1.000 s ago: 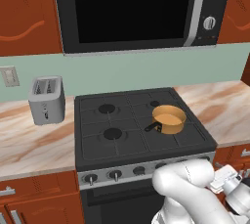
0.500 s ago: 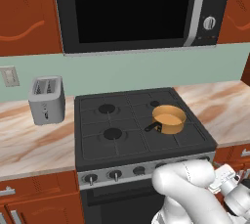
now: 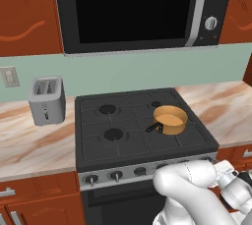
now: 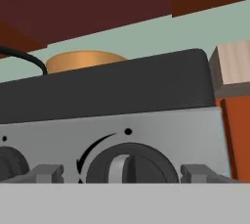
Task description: Turn on the front right burner of the stove.
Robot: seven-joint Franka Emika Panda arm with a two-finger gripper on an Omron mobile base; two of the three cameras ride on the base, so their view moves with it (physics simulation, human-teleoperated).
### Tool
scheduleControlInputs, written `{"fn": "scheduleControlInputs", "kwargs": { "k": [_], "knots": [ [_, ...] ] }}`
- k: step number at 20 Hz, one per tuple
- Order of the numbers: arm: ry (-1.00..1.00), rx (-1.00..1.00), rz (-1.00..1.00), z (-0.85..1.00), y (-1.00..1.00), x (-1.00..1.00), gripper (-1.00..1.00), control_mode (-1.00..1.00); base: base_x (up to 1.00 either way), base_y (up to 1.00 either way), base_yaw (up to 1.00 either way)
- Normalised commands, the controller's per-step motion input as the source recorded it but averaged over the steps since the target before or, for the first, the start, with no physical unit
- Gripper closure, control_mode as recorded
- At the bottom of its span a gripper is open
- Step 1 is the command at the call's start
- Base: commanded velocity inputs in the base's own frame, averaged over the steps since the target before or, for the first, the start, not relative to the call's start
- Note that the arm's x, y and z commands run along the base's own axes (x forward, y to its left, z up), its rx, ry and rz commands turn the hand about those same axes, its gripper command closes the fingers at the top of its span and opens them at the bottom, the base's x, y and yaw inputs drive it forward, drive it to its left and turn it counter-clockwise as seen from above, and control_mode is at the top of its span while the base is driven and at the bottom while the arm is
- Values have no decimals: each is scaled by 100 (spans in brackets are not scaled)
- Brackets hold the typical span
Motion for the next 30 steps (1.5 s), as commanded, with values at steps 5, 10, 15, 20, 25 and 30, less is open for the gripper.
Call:
{"fn": "scheduleControlInputs", "kwargs": {
  "k": [5,10,15,20,25,30],
  "knots": [
    [4,2,0,-6,0,49,100,-100,0,0,0],
    [0,0,0,-17,-1,43,100,-100,0,0,0],
    [0,3,0,-2,-6,11,100,-100,0,0,0],
    [0,-4,0,-2,0,0,100,-100,0,0,0],
    [10,-17,6,-1,0,0,100,-100,0,0,0],
    [22,-37,2,-6,-7,0,100,-100,0,0,0]
  ]
}}
